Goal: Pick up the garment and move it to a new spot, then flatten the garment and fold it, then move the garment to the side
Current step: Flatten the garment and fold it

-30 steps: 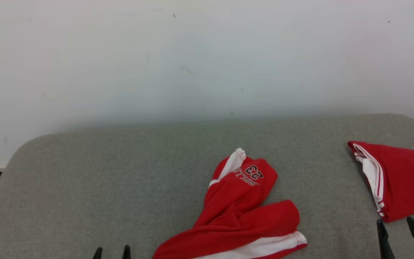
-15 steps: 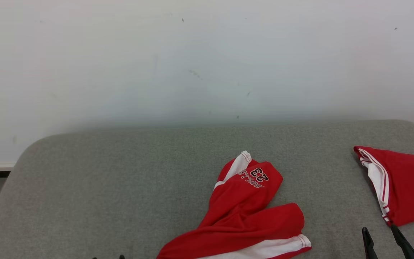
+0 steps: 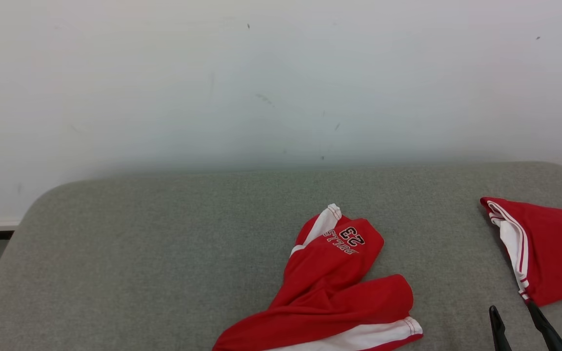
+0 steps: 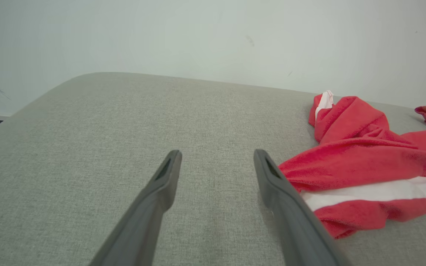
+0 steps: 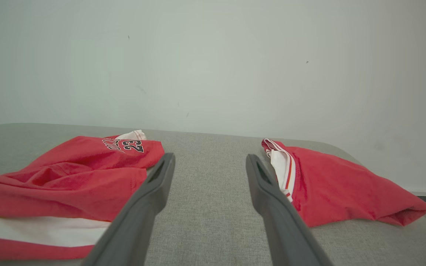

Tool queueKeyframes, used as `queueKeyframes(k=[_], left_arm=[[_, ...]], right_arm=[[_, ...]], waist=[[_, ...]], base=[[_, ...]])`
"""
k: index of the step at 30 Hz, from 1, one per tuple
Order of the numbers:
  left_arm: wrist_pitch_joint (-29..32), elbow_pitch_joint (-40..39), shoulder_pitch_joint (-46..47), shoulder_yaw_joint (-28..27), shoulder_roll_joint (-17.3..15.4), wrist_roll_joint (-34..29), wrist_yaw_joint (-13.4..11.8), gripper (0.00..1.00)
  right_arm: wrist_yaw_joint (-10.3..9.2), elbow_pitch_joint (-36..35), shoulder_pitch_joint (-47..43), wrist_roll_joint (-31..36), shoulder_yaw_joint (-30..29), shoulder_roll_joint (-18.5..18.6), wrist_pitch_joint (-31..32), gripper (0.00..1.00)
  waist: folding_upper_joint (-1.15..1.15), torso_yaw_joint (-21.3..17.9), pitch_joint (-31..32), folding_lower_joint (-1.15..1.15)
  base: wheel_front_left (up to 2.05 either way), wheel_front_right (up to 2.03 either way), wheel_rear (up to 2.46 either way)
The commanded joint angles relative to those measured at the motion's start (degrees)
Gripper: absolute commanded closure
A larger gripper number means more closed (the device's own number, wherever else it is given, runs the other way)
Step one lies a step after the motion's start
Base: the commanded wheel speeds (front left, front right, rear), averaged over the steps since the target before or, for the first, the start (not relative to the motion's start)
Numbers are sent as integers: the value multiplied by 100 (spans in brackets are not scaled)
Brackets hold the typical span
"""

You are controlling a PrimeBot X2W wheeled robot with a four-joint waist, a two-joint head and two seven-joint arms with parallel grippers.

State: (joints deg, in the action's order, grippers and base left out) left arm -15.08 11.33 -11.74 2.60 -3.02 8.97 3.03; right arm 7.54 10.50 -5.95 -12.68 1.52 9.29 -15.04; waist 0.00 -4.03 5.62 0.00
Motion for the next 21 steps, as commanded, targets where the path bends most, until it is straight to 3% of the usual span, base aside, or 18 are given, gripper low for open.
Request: queueKeyframes(k=[1, 7, 10, 16, 21], left_arm=[[-6, 56, 35, 21, -9, -11, 40, 0], [123, 330, 200, 146, -11, 351, 227, 0], [611, 351, 351, 242, -5, 720, 310, 0], [1801, 146, 507, 361, -84, 1213, 369, 0], [2434, -2, 599, 472, -150, 1366, 391, 0]], right_arm=[[-13, -43, 58, -46, 19, 78, -15, 0], [-13, 29, 147, -244, 245, 349, -14, 0], [-13, 184, 344, -448, 596, 631, 123, 0], [-13, 270, 744, -1155, 1630, 1132, 977, 0], [-13, 375, 1068, -1643, 2377, 1329, 1362, 0]], waist=[[0, -5, -5, 0], [0, -9, -47, 0], [0, -23, -105, 0], [0, -49, -268, 0], [0, -28, -427, 0]], base=[[0, 0, 0], [0, 0, 0], [0, 0, 0], [0, 0, 0], [0, 0, 0]])
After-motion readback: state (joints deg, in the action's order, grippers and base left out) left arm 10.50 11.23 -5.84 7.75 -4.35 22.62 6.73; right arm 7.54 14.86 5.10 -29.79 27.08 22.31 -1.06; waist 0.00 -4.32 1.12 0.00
